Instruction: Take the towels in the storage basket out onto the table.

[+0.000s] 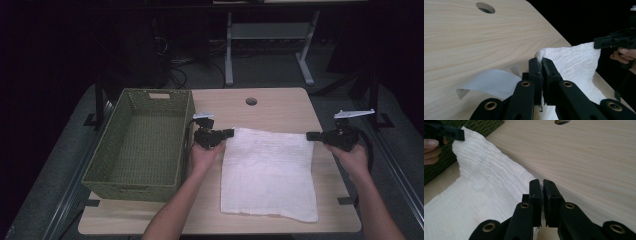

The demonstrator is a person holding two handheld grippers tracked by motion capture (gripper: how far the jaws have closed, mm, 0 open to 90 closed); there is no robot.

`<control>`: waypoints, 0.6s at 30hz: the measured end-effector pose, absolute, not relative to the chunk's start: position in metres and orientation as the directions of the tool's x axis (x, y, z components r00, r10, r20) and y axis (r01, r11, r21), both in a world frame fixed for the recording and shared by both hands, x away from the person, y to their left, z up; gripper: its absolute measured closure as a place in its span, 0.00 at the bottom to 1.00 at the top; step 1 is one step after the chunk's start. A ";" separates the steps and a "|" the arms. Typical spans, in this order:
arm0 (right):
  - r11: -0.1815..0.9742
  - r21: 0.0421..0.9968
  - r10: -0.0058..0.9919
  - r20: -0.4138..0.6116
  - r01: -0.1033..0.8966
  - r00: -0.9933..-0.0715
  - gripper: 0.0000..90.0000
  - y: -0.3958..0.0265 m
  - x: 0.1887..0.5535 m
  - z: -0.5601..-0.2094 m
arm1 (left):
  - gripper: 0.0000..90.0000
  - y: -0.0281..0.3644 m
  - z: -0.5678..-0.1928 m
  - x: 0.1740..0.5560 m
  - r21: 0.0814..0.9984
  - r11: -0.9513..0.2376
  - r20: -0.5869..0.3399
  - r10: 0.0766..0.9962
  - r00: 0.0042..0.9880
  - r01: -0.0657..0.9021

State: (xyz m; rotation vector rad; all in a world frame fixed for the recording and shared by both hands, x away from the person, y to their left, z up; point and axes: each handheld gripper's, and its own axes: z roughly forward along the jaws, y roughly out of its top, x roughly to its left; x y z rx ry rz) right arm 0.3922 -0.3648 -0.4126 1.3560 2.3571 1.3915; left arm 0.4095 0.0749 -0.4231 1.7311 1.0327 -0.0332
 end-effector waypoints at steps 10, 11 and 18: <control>0.195 0.780 0.674 0.333 0.594 -0.659 0.95 -0.365 0.349 -0.406 | 0.96 0.074 -0.417 0.374 0.780 -0.128 -0.447 0.572 0.688 0.613; 0.202 0.783 0.670 0.328 0.589 -0.666 0.95 -0.364 0.343 -0.406 | 0.96 0.074 -0.417 0.370 0.781 -0.137 -0.442 0.568 0.694 0.609; 0.206 0.801 0.637 0.326 0.562 -0.699 0.94 -0.361 0.307 -0.404 | 0.95 0.075 -0.415 0.338 0.794 -0.164 -0.421 0.546 0.724 0.585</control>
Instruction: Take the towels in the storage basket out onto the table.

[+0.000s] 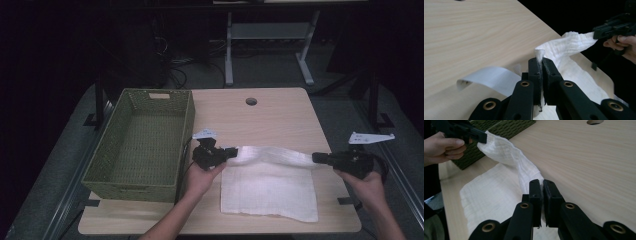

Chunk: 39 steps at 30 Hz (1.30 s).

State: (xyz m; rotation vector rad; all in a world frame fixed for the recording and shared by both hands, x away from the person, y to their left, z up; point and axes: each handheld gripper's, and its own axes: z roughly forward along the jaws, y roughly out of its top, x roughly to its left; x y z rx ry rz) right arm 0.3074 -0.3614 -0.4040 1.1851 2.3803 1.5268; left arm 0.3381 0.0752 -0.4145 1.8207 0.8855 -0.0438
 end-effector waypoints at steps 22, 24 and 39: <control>0.285 0.779 0.582 0.322 0.559 -0.747 0.94 -0.345 0.235 -0.442 | 0.93 0.087 -0.447 0.273 0.767 -0.336 -0.315 0.545 0.777 0.546; 0.295 0.772 0.582 0.322 0.562 -0.747 0.94 -0.345 0.233 -0.446 | 0.92 0.086 -0.449 0.269 0.761 -0.356 -0.308 0.538 0.785 0.542; 0.313 0.758 0.565 0.336 0.572 -0.754 0.93 -0.346 0.222 -0.458 | 0.91 0.090 -0.461 0.258 0.723 -0.425 -0.304 0.512 0.803 0.545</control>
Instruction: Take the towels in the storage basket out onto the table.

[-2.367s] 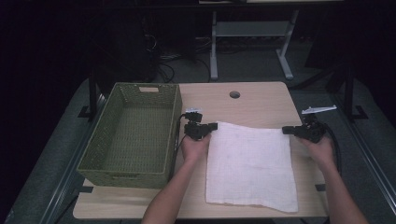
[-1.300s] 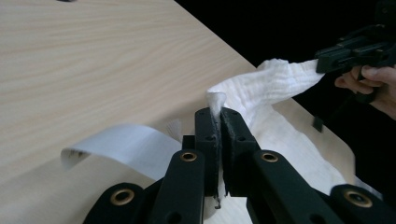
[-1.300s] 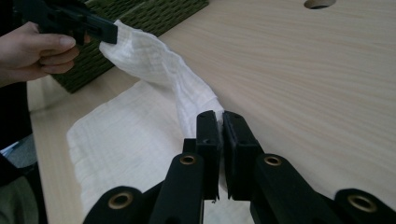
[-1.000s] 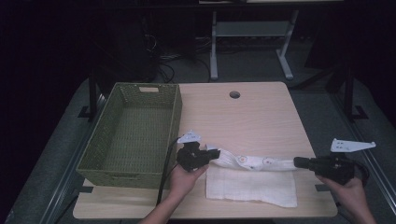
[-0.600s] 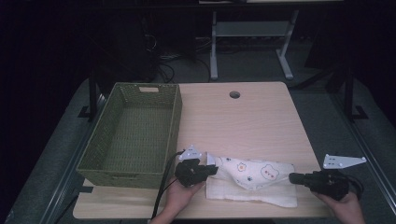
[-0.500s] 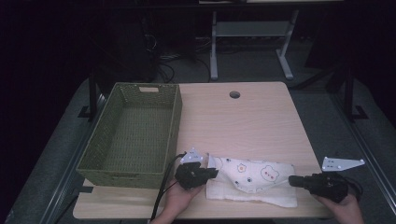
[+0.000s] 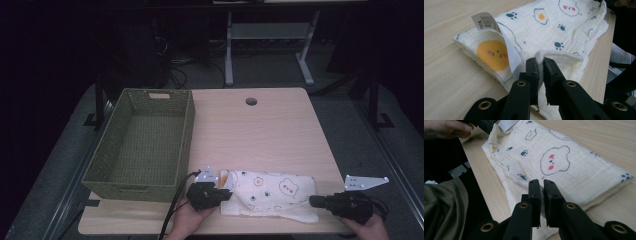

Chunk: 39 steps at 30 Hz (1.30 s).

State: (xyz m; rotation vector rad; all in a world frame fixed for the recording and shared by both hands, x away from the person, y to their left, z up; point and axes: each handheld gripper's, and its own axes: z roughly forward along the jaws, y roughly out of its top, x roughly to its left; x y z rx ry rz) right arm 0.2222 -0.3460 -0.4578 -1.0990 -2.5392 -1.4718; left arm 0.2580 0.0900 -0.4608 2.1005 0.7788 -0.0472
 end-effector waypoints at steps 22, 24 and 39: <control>0.384 0.708 0.521 0.364 0.593 -0.772 0.89 -0.325 0.231 -0.462 | 0.81 0.093 -0.435 0.246 0.783 -0.373 -0.340 0.415 0.844 0.499; 0.394 0.696 0.522 0.367 0.600 -0.770 0.90 -0.323 0.231 -0.468 | 0.83 0.090 -0.432 0.245 0.792 -0.367 -0.336 0.406 0.850 0.488; 0.432 0.664 0.515 0.374 0.610 -0.771 0.90 -0.321 0.226 -0.477 | 0.85 0.079 -0.466 0.254 0.627 -0.505 -0.361 0.487 0.796 0.593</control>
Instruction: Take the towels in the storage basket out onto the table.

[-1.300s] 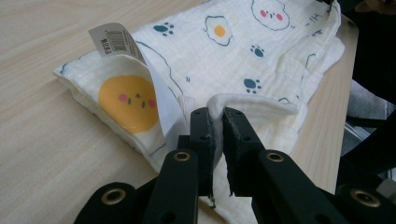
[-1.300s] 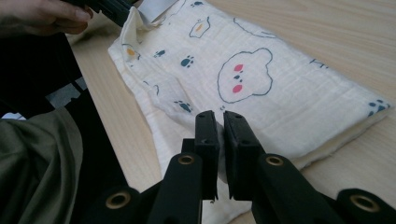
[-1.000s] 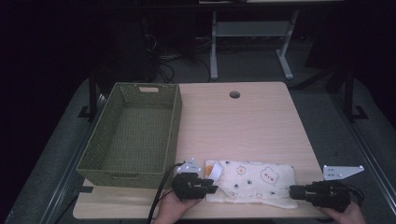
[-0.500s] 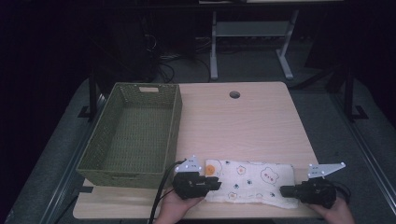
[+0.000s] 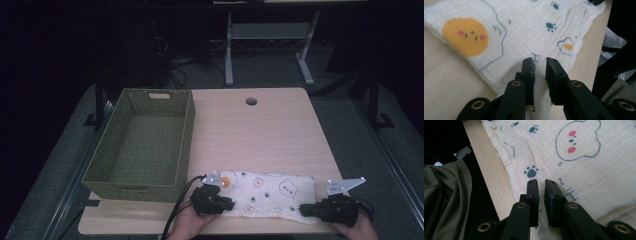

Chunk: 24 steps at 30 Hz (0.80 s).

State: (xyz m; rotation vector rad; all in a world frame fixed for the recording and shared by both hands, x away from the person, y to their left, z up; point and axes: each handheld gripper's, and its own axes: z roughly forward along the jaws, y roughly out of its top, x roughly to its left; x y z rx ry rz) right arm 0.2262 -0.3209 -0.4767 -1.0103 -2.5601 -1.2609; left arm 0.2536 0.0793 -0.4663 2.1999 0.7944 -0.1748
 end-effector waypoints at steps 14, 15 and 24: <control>0.387 0.715 0.556 0.322 0.582 -0.766 0.84 -0.314 0.244 -0.459 | 0.80 0.063 -0.453 0.275 0.677 -0.439 -0.360 0.504 0.785 0.591; 0.381 0.721 0.568 0.311 0.579 -0.762 0.84 -0.314 0.250 -0.459 | 0.80 0.062 -0.453 0.278 0.682 -0.423 -0.358 0.518 0.777 0.597; 0.371 0.669 0.665 0.293 0.644 -0.687 0.84 -0.322 0.279 -0.471 | 0.80 0.071 -0.466 0.306 0.628 -0.373 -0.367 0.631 0.683 0.682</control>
